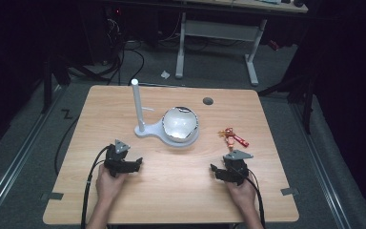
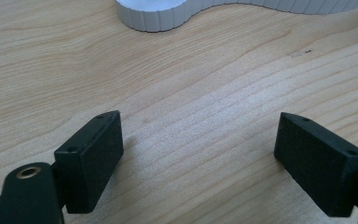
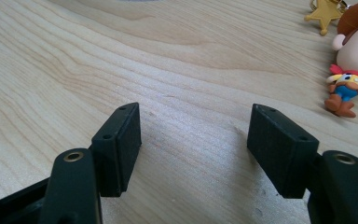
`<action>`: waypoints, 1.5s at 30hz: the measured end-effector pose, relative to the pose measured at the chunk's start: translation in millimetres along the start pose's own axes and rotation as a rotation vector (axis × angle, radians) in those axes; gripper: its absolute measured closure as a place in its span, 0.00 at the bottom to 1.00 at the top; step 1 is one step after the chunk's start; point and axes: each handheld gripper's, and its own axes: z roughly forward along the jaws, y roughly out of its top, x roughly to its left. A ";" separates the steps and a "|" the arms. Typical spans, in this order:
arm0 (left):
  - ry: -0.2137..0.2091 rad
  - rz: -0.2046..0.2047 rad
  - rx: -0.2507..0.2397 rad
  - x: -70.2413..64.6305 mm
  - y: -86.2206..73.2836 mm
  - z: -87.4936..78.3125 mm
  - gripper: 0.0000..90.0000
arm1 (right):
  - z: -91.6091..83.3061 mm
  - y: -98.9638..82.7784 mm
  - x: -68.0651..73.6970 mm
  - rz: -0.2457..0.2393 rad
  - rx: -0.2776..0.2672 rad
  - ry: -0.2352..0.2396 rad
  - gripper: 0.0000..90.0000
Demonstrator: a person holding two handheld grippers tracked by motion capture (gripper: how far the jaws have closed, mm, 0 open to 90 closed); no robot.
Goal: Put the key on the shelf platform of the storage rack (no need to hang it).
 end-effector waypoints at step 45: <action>0.006 -0.013 -0.002 0.6 -0.4 -0.8 0.20 | -8.5 -4.2 0.3 0.001 -0.016 -0.014 0.45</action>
